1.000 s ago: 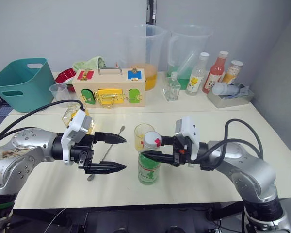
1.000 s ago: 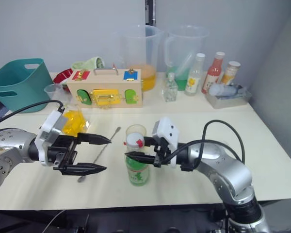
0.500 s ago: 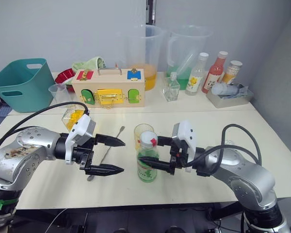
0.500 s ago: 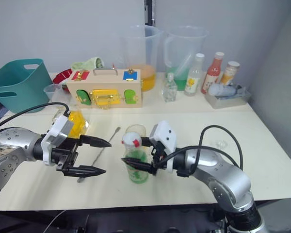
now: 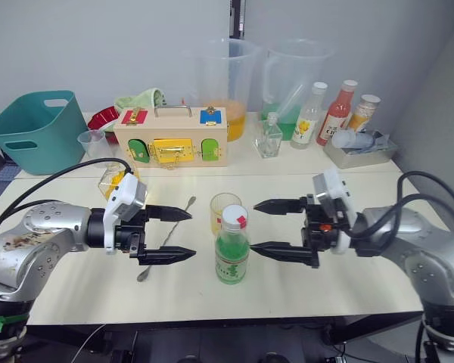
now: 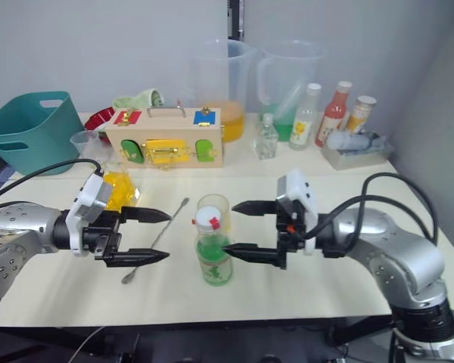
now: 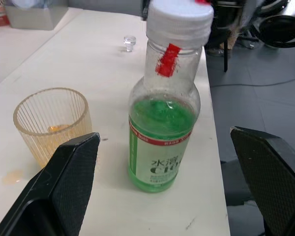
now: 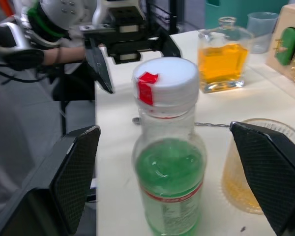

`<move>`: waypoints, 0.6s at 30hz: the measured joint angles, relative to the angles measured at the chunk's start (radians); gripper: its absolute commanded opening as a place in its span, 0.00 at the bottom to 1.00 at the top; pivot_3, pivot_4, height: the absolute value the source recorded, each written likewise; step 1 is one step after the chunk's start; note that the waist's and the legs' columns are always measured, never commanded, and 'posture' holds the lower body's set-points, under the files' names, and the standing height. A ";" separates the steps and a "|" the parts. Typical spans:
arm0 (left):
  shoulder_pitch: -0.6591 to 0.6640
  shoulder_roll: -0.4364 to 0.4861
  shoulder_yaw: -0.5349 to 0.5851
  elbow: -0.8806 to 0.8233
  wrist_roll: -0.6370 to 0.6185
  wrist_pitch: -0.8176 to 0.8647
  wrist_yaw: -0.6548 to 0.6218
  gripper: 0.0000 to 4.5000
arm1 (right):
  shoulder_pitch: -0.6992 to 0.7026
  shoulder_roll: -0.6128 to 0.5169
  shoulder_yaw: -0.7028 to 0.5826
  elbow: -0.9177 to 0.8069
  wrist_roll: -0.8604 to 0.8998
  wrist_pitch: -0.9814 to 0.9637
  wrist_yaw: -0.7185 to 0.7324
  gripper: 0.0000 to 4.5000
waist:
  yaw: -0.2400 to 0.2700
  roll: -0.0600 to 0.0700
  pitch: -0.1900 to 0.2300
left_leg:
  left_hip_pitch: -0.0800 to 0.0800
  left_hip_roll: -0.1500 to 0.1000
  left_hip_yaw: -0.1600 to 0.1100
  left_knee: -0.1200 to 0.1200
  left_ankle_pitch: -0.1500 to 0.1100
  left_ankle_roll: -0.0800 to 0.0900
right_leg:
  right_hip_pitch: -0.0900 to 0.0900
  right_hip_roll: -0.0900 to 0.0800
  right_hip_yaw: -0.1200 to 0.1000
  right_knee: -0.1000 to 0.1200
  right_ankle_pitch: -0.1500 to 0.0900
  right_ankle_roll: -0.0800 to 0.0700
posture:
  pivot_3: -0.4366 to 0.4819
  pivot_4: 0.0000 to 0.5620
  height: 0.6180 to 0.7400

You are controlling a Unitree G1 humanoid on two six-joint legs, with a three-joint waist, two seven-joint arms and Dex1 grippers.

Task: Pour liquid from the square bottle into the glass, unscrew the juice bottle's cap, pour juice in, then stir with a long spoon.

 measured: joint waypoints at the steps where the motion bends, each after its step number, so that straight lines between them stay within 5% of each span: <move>1: -0.013 -0.011 -0.010 0.000 0.000 0.007 0.017 1.00 | 0.001 -0.015 -0.019 0.003 0.027 0.007 0.010 1.00 | 0.001 0.000 0.000 | 0.000 0.000 0.000 0.001 0.000 0.000 | 0.000 0.000 0.000 0.000 0.000 0.000 | 0.48 0.27 1.00; 13: -0.117 -0.082 -0.054 0.035 0.045 0.039 0.103 1.00 | 0.165 -0.201 -0.228 0.063 0.085 0.017 0.095 1.00 | 0.021 0.000 0.000 | 0.000 0.000 0.001 0.002 -0.001 0.001 | 0.002 0.000 0.000 -0.001 0.000 0.000 | 0.48 0.27 1.00; 18: -0.123 -0.086 -0.009 0.137 0.023 -0.002 0.001 1.00 | 0.180 -0.204 -0.230 0.100 0.039 -0.029 0.098 1.00 | 0.019 0.000 0.000 | 0.000 0.000 0.001 0.002 -0.001 0.001 | 0.002 0.000 0.000 -0.001 0.000 0.000 | 0.48 0.27 1.00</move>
